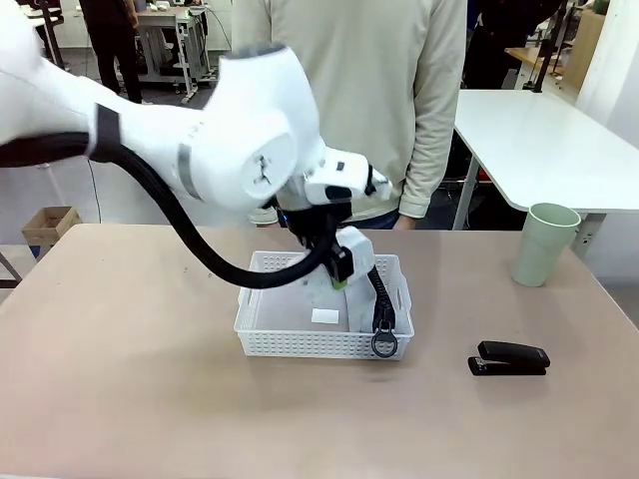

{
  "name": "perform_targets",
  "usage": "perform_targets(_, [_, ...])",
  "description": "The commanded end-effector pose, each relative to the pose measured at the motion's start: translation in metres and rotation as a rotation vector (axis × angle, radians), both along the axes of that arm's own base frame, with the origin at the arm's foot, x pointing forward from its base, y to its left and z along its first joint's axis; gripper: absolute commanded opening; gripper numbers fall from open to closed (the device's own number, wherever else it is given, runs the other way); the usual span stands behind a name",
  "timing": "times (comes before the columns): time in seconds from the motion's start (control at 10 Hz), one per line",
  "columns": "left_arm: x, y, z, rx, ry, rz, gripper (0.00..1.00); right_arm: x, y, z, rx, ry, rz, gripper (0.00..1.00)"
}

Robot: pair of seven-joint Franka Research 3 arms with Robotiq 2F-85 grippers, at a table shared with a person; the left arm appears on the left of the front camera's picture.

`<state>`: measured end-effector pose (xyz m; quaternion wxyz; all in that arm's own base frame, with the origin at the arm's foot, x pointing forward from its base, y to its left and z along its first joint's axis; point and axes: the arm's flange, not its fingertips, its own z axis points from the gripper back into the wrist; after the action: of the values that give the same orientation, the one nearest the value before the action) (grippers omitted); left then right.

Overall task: Efficiently arrange items inside the basket to fit them all.
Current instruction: Pick up the Digital clock and place it inside the Organizing basket.

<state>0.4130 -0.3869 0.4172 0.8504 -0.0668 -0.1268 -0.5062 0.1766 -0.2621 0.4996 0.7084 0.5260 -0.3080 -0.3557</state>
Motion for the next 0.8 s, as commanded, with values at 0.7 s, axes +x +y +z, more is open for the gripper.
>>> perform_targets(0.7, [0.026,0.017,-0.083,0.162,0.112,0.062,0.52,0.002,-0.001,0.002,0.002,-0.029,0.003,1.00])
